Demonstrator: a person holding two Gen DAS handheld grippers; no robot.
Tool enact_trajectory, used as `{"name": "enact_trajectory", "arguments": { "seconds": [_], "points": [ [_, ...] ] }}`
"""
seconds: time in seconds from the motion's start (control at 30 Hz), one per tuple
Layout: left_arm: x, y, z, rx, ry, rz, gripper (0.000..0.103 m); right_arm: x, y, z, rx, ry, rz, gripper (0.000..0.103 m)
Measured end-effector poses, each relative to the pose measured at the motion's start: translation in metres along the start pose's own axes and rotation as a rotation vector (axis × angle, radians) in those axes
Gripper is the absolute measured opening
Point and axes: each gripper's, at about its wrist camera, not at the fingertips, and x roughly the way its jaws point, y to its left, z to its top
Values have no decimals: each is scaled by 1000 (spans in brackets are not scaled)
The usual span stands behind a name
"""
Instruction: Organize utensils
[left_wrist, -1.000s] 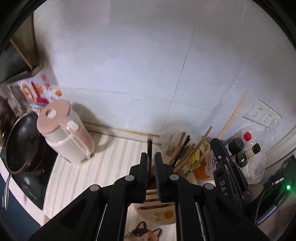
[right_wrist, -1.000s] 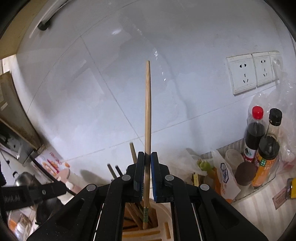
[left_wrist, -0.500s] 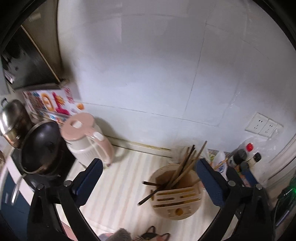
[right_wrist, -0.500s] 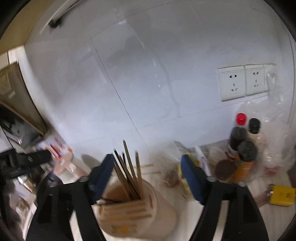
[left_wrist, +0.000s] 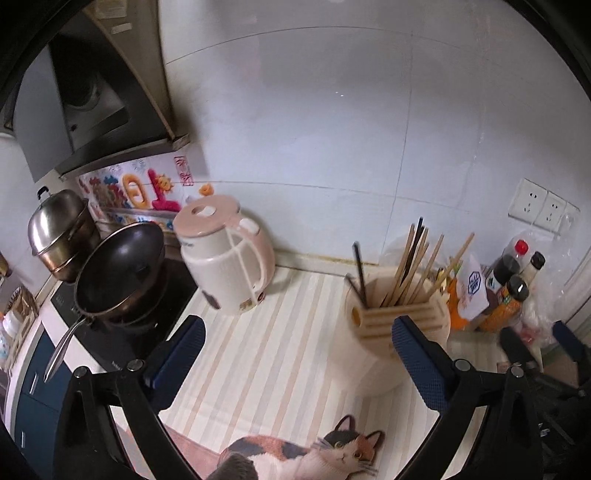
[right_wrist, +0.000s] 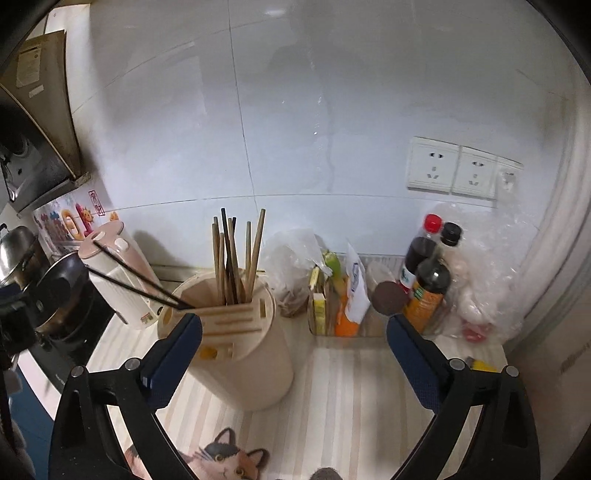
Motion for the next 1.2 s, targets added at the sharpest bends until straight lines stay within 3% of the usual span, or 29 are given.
{"name": "enact_trajectory", "arguments": {
  "seconds": [0.77,0.97,1.2],
  "points": [
    [-161,72,-78,110,-138,-163,103,-245,51,-75,44,-163,-187,103],
    [-180,77,-84,119,-134,-175,103,-280,63,-83,35,-177,-199,103],
    [-181,77,-87,103,-106,-180,103,-285,59,-78,43,-161,-192,103]
  ]
}}
